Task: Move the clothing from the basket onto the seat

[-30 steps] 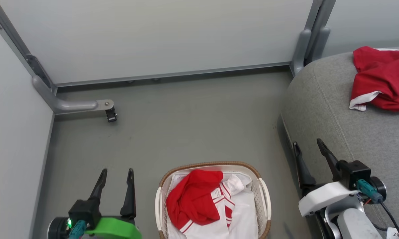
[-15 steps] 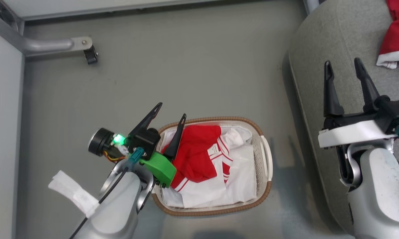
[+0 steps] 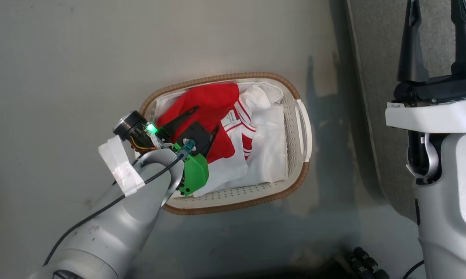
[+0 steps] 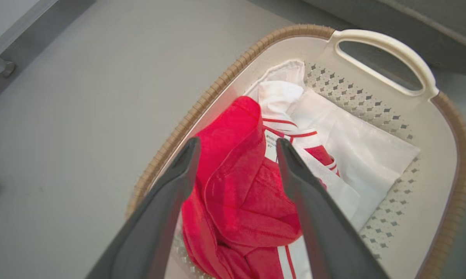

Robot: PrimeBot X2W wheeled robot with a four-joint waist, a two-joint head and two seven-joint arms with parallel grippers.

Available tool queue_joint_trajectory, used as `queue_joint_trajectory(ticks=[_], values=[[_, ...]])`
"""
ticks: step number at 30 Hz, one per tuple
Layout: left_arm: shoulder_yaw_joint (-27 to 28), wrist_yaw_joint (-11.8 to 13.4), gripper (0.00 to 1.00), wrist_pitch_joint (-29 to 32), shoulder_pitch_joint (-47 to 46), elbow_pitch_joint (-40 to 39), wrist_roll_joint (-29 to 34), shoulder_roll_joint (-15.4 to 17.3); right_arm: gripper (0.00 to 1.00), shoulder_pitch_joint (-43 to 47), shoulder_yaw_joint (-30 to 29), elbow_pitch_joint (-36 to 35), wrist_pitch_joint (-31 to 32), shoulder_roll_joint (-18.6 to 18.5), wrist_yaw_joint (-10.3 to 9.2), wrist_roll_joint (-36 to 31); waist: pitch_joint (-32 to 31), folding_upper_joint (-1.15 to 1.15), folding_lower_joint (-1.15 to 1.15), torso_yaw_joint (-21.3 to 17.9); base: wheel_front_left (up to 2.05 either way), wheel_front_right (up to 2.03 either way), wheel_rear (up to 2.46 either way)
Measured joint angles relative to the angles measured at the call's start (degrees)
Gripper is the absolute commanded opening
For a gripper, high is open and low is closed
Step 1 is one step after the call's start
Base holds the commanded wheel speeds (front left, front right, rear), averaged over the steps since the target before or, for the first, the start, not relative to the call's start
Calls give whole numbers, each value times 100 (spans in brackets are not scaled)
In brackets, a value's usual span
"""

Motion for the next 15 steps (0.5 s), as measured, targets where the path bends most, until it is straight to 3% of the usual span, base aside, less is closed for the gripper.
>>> queue_joint_trajectory(ticks=[7,15], values=[[-121,9,100,0,-489,597,-21,33,100,-171,194,-391,-1,-1,0,216,711,0,0,-363,0,0,0],[-18,204,100,-1,-889,898,-57,93,100,-274,286,-504,0,0,0,286,1261,0,0,-737,0,0,0]])
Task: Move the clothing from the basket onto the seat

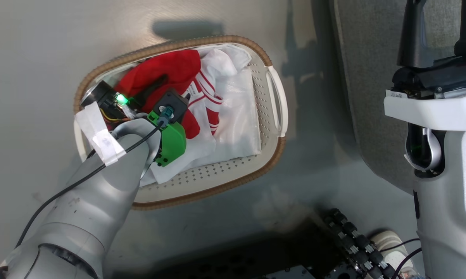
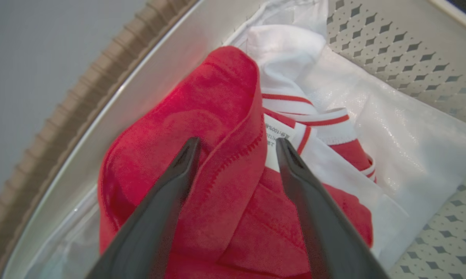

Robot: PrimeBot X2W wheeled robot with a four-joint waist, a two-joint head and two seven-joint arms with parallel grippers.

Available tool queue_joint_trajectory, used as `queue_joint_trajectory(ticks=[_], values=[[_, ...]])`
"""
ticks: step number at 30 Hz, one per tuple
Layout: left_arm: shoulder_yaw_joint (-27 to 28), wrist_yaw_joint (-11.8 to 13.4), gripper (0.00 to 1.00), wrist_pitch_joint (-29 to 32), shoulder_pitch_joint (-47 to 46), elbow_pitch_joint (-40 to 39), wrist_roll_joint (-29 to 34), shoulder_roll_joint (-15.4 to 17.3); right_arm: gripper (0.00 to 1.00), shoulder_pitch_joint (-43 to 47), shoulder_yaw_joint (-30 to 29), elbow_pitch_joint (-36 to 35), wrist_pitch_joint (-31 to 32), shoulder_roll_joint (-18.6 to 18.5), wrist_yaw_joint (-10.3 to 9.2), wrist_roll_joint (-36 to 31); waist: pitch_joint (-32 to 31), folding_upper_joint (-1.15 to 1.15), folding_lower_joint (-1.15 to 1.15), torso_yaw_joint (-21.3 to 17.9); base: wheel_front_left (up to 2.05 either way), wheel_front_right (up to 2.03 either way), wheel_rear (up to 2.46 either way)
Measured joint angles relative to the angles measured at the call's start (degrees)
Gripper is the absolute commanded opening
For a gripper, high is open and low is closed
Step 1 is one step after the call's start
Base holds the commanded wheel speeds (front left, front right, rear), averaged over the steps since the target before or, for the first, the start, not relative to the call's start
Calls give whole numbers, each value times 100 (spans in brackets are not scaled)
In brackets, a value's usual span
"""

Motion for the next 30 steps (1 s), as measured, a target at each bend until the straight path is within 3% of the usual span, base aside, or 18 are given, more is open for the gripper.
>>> queue_joint_trajectory(ticks=[3,4,6,7,8,18,24,30], values=[[-7,0,100,34,-71,282,-34,-2,100,-3,25,-1,0,0,0,38,123,0,0,-120,0,0,0],[-4,0,61,48,-94,349,-57,-12,100,-3,38,5,0,2,0,59,154,0,0,-159,0,0,0],[-14,-1,14,101,-111,434,-75,-47,100,-3,52,19,0,1,0,71,192,0,0,-214,0,0,0],[-18,-1,14,113,-111,460,-101,-71,100,-3,58,31,0,1,0,73,203,0,0,-236,0,0,0],[-24,-4,0,120,-111,477,-127,-94,100,-3,59,42,-1,2,0,73,205,0,0,-244,0,0,0],[-136,-59,0,33,0,149,-302,-208,100,30,32,264,-1,5,0,-2,-94,0,-1,-114,0,0,0],[-175,-63,0,18,500,-682,-347,-212,100,194,-3,613,-1,5,0,-133,-466,0,-1,24,0,0,0],[-54,-23,0,18,1183,-1668,-390,19,100,463,-24,1033,0,8,0,-275,-994,0,-1,156,0,0,0]])
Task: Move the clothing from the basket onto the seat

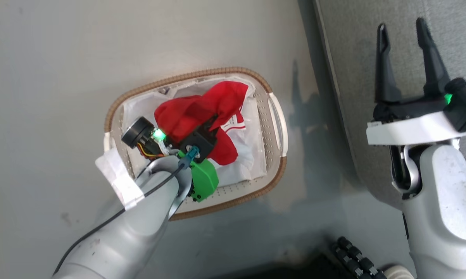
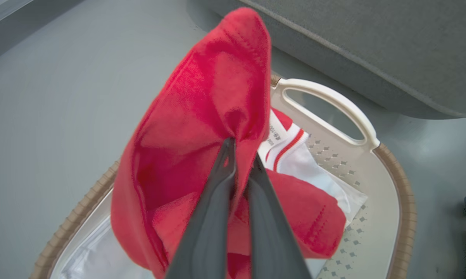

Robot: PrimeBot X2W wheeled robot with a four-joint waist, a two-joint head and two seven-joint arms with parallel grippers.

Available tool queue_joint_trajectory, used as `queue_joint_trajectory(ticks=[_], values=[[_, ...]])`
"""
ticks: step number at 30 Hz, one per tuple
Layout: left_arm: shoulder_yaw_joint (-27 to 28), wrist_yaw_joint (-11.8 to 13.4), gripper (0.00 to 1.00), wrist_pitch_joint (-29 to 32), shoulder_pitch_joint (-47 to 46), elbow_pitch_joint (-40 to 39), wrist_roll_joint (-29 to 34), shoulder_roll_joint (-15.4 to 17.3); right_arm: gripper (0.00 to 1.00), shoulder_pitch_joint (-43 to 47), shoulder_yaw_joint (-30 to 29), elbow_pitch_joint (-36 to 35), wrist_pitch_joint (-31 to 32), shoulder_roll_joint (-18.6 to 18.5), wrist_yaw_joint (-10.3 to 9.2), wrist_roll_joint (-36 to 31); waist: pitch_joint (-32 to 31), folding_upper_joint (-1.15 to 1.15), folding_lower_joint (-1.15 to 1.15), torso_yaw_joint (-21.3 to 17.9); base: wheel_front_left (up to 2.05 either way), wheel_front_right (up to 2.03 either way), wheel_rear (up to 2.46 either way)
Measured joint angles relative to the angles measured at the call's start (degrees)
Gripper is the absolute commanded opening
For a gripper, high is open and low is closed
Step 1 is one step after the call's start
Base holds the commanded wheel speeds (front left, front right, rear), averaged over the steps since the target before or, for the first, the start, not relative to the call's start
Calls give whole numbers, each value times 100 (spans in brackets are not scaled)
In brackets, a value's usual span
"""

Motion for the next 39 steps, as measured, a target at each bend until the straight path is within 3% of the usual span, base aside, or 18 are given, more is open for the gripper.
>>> queue_joint_trajectory(ticks=[8,16,22,30,39], values=[[183,66,0,-1,710,-1322,48,398,100,604,-76,515,0,0,0,-172,-938,0,0,177,0,0,0],[292,13,0,-1,815,-2174,168,837,100,1256,-62,959,-1,0,0,-258,-2042,0,0,344,0,0,0],[205,-98,0,21,392,-2192,170,1107,100,1565,94,1154,0,0,0,-220,-2891,0,-1,451,0,0,0],[169,-163,0,200,-455,-2319,-94,1232,100,1644,356,1236,0,-1,0,-151,-3766,0,-1,548,0,0,0],[172,-170,0,261,-804,-2216,-403,1269,100,1631,833,1235,0,-1,0,-26,-4262,0,-1,566,0,0,0]])
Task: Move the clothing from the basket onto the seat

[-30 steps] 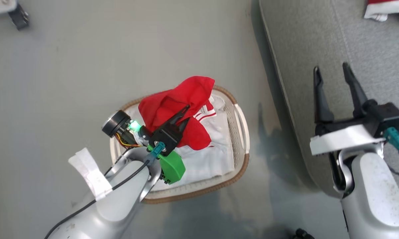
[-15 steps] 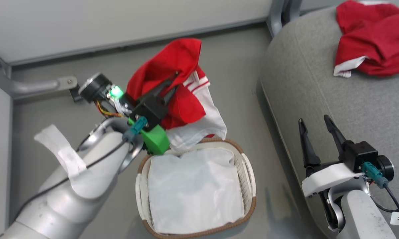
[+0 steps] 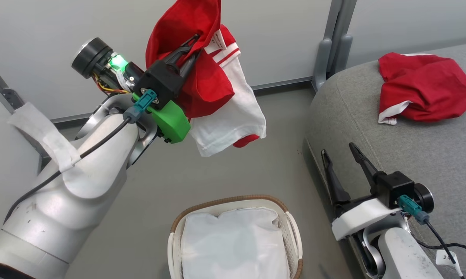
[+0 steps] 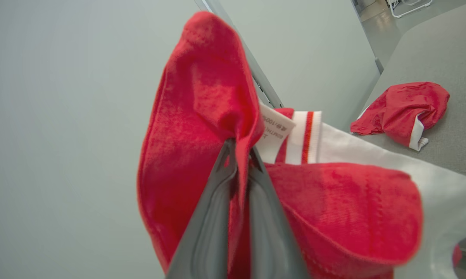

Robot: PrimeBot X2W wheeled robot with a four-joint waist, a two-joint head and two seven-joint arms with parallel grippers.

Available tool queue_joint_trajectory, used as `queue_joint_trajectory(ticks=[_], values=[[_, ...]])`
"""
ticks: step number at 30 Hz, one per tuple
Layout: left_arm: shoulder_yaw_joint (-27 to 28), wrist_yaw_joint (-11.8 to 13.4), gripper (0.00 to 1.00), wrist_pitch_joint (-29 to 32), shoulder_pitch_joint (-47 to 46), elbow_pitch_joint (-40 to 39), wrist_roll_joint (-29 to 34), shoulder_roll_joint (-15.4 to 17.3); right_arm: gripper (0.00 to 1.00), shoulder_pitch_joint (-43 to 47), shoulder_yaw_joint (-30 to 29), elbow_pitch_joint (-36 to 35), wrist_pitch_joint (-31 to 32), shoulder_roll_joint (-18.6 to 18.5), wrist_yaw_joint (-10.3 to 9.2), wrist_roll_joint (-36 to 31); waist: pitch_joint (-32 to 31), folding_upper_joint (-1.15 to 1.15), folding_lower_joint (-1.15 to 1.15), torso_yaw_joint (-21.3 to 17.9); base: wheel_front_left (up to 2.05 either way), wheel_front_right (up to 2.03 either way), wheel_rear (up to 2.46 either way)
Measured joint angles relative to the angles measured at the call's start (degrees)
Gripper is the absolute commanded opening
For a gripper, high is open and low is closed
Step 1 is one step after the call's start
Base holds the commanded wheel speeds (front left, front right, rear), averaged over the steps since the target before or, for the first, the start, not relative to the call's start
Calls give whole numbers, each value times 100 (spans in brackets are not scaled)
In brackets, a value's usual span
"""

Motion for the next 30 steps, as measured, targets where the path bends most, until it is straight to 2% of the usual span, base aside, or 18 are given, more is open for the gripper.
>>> queue_joint_trajectory(ticks=[4,11,15,22,30], values=[[-54,-1,0,-8,-7,38,-24,-56,100,-52,310,-4,0,-3,0,64,-53,0,0,-28,0,0,0],[-216,-1,0,-9,-35,56,-66,-115,100,-247,1332,-101,-1,1,0,314,-95,0,0,-34,0,0,0],[-260,-1,0,-16,-74,59,-110,-153,100,-442,1725,-158,0,2,0,489,-101,0,0,-17,0,0,0],[-419,-2,0,-58,-115,21,-115,-279,100,-943,1784,-79,0,1,0,589,-101,0,0,67,0,0,0],[-746,-12,0,-133,-122,-360,-155,-487,100,-1605,1933,749,-1,-1,0,637,-132,0,0,304,0,0,0]])
